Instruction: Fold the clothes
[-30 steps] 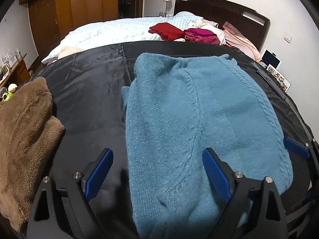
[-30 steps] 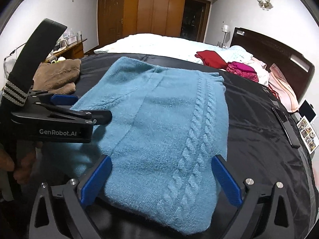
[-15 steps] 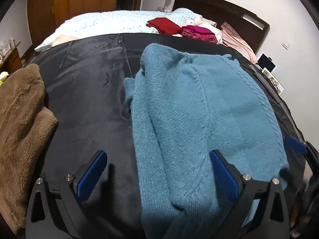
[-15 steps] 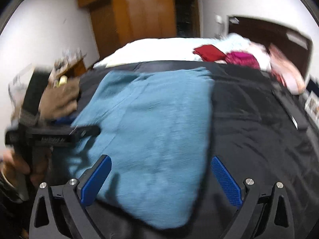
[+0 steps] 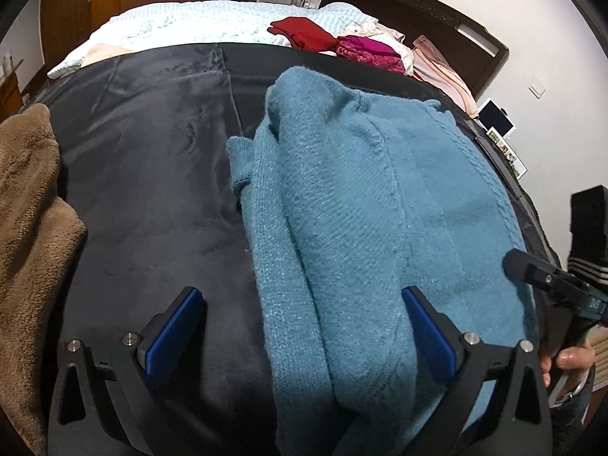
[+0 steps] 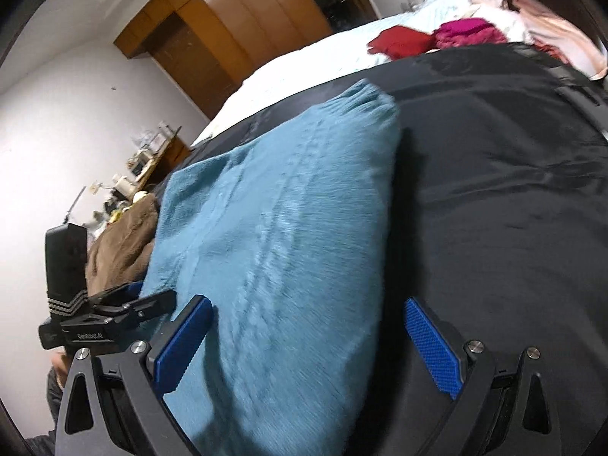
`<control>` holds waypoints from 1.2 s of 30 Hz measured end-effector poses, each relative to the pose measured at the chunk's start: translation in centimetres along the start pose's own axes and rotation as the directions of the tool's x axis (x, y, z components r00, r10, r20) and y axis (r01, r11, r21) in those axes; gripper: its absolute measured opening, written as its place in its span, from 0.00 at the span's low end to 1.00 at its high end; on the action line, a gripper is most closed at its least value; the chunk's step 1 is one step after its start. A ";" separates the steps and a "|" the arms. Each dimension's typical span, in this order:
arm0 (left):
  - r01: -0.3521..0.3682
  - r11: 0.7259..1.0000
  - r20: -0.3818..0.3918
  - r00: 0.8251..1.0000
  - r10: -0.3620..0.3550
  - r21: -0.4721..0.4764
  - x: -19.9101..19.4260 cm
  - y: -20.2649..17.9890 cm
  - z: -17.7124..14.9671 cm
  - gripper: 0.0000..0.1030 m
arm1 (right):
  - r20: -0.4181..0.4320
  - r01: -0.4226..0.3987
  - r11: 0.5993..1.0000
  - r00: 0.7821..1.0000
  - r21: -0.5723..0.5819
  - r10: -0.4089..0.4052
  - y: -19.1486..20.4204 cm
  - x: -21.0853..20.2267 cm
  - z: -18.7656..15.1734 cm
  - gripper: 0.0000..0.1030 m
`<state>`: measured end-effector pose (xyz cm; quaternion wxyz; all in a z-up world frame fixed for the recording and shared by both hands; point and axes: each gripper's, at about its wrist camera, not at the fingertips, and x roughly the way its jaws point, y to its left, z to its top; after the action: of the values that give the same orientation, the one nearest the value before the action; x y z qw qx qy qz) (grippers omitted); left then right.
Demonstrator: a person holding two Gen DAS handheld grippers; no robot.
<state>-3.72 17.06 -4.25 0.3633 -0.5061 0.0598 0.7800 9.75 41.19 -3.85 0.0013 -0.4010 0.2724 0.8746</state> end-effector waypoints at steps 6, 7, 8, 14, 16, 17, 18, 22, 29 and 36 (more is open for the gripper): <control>0.015 1.000 -0.025 1.000 -0.015 0.005 0.2 0.0 0.1 1.00 | 0.004 -0.030 0.998 1.000 -0.053 0.030 0.6 0.9 0.1 0.73; 0.019 1.000 -0.032 0.999 -0.018 0.006 0.3 -0.2 0.2 1.00 | 0.013 -0.037 0.998 0.999 -0.045 0.038 0.4 0.5 0.2 0.64; 0.022 1.000 -0.040 0.999 -0.022 0.009 0.4 -0.5 0.4 1.00 | 0.020 -0.038 0.998 0.999 -0.039 0.039 0.2 0.2 0.3 0.60; 0.011 0.995 -0.067 0.998 -0.005 0.097 1.7 -4.7 1.4 1.00 | 0.090 0.058 0.995 0.995 -0.076 -0.051 -0.5 -3.1 0.9 0.54; 0.010 0.989 -0.072 0.997 0.000 0.144 2.6 -7.1 1.9 1.00 | 0.125 0.109 0.991 0.987 -0.081 -0.098 -1.2 -4.8 1.2 0.54; 0.011 0.986 -0.074 0.997 0.002 0.169 3.1 -8.5 2.2 1.00 | 0.142 0.141 0.987 0.981 -0.083 -0.128 -1.7 -5.7 1.3 0.54; 0.012 0.981 -0.074 0.997 0.003 0.192 3.6 -9.9 2.5 1.00 | 0.158 0.171 0.982 0.975 -0.078 -0.158 -2.4 -6.5 1.5 0.54; 0.021 0.962 -0.073 0.997 -0.001 0.271 5.9 -15.7 4.1 0.99 | 0.203 0.285 0.958 0.941 -0.036 -0.272 -5.4 -9.6 1.9 0.53; 0.034 0.939 -0.053 0.998 -0.017 0.341 9.9 -24.3 6.6 0.99 | 0.256 0.433 0.900 0.865 0.050 -0.431 -12.0 -14.0 3.2 0.53; 0.086 0.947 -0.066 0.995 -0.069 0.308 12.8 -27.6 8.3 1.00 | 0.236 0.449 0.881 0.849 0.146 -0.472 -18.2 -15.3 3.2 0.54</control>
<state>4.55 47.45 -3.38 0.4671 -0.4654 0.1716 0.7320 21.91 61.49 -0.07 0.2644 -0.3336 0.2027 0.8819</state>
